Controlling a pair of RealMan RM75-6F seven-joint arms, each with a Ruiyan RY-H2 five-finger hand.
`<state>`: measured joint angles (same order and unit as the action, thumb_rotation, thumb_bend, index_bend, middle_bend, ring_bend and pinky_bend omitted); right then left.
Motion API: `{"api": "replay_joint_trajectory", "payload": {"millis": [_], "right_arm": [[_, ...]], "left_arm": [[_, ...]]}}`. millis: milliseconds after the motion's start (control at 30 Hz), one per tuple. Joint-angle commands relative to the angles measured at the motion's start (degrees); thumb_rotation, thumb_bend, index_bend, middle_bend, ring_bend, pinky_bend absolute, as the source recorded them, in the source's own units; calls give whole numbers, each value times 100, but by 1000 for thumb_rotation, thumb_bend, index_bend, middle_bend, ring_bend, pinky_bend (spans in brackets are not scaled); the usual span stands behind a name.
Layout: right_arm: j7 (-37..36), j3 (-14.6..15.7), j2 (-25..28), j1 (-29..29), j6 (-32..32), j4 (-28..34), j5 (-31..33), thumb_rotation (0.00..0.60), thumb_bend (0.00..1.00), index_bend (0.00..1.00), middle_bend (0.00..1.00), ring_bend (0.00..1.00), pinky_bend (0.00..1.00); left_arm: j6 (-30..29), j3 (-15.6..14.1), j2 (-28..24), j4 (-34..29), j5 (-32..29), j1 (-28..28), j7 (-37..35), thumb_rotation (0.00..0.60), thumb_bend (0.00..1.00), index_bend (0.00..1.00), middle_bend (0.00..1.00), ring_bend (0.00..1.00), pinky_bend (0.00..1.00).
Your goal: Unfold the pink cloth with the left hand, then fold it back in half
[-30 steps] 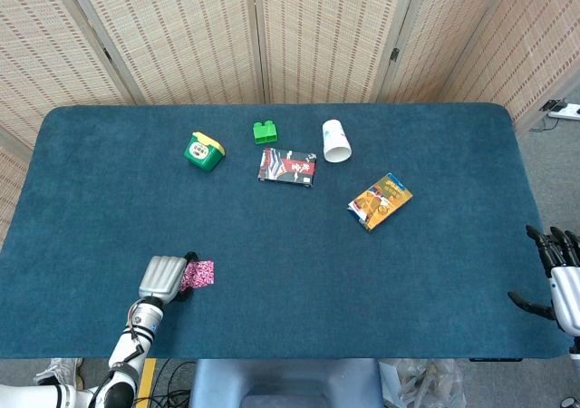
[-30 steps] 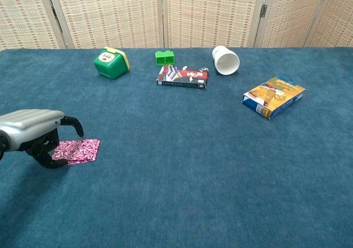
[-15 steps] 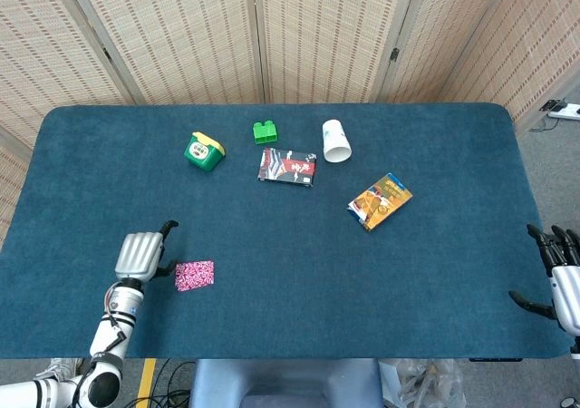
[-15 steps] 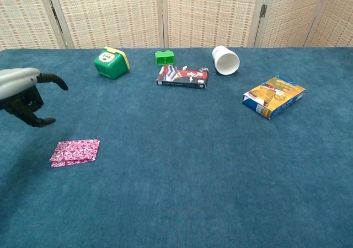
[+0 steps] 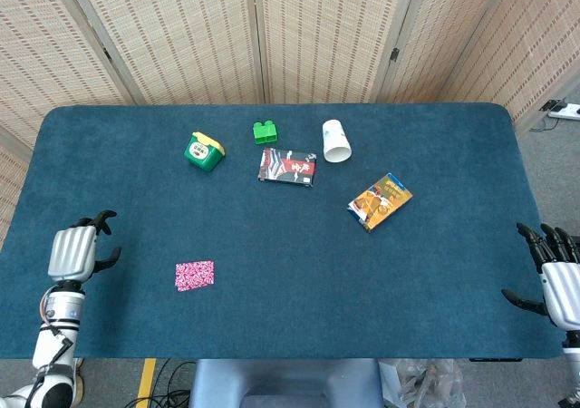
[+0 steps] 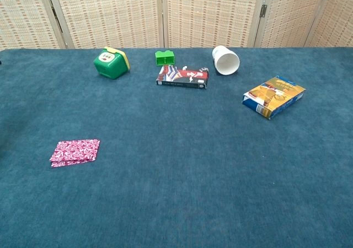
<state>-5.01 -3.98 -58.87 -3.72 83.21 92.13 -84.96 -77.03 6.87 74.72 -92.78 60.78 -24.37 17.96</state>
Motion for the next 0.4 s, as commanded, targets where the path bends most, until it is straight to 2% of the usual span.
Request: {"api": "replay_joint_trajectory", "payload": {"millis": [33,267,400], "right_arm": [[-49,-5,-5,-4,5,15,-1,600,0,47,198,15,38],[-96,25,-9,49,17,42,58,600,0,47,198,17,61],[-121,54,-17,86,47,54,43,600,0,47,198,17,61]], "left_arm": [[-455,-169,-153,-53,410,325,-201,600,346,281,472,352,475],[-1223,-528,-209,-4,1374,839,-387,600,346,296,466,349,405],[-1486,-637,-275,-61,1600,1091,-352,600,345,299,460,348,400]]}}
